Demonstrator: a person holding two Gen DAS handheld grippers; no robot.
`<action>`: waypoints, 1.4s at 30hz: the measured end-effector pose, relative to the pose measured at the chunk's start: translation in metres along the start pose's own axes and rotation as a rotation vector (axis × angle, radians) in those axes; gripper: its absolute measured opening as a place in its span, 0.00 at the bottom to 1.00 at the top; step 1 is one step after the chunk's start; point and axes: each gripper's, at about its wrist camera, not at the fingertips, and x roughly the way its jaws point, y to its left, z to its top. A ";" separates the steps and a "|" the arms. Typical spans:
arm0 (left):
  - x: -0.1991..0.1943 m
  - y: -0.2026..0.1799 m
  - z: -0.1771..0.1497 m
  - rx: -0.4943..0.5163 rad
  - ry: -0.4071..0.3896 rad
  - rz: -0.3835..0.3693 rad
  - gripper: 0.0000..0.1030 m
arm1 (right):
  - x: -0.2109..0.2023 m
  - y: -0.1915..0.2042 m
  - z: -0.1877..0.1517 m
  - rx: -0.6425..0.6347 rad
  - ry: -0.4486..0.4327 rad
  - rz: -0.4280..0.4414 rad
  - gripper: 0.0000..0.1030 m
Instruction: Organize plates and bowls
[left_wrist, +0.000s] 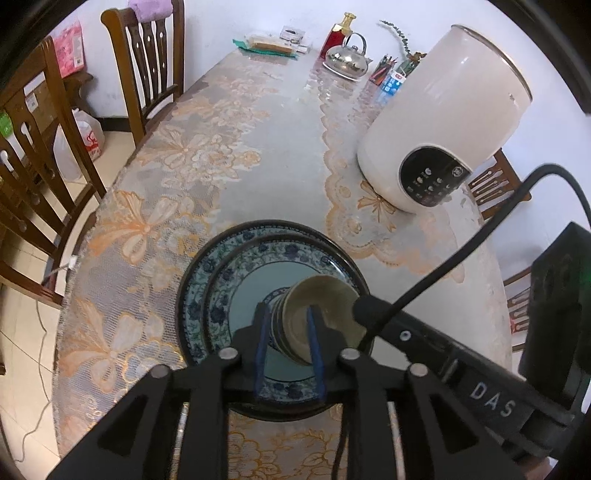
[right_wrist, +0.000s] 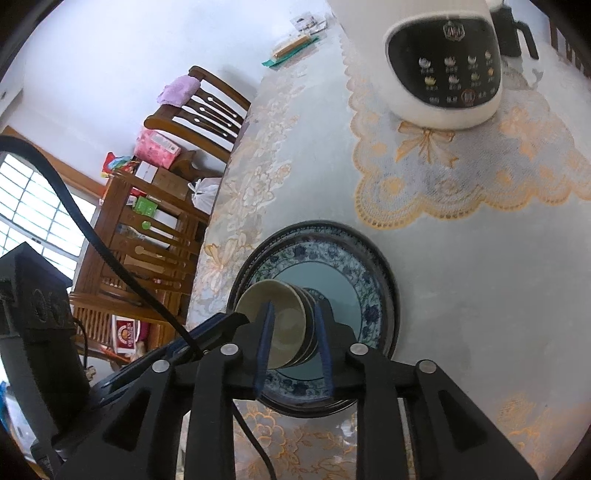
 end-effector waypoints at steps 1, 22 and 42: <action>-0.002 0.000 0.000 0.009 -0.003 0.002 0.28 | -0.003 0.000 0.000 -0.004 -0.007 -0.002 0.26; -0.018 0.002 -0.039 0.116 0.006 0.097 0.56 | -0.053 -0.001 -0.043 -0.166 -0.070 -0.160 0.55; 0.002 0.001 -0.066 0.127 0.098 0.135 0.58 | -0.043 -0.021 -0.077 -0.080 -0.001 -0.218 0.56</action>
